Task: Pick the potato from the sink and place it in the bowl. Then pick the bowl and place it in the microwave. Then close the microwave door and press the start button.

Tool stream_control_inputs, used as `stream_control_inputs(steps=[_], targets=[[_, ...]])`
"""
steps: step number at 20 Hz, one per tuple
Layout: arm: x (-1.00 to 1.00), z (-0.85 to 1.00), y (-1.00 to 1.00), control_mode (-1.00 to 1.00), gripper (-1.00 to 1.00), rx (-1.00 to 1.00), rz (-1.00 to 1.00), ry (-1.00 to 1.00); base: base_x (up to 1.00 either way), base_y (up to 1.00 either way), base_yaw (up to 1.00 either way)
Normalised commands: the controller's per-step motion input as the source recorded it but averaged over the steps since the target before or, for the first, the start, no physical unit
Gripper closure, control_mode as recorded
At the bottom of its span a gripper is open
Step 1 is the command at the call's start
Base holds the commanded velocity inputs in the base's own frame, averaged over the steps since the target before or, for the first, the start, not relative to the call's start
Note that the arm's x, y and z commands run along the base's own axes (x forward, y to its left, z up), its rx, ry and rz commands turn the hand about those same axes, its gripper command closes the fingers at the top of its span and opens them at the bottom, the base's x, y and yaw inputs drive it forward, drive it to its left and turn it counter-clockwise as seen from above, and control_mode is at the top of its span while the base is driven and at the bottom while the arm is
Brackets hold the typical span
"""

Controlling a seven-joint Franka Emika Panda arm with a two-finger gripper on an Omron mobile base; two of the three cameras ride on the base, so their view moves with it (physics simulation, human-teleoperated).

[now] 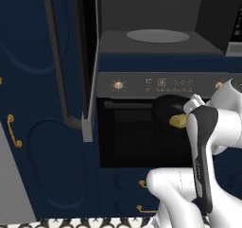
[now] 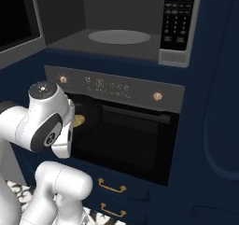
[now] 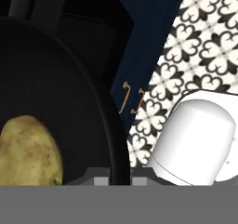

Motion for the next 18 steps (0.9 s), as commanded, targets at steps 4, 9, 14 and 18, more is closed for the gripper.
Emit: stream_control_inputs(steps=[4,9,14,18], targets=[[0.00,0.00,0.00,1.00,1.00,0.00,0.00,0.00,0.32,0.04,0.00],[0.00,0.00,0.00,1.00,1.00,0.00,0.00,0.00,0.30,0.05,0.00],[-0.25,0.13,0.00,-1.00,1.00,0.00,0.00,-0.12,0.00,0.00,0.00],[-0.34,0.87,-0.10,-1.00,1.00,0.00,-0.05,-0.18,0.00,0.00,0.00]])
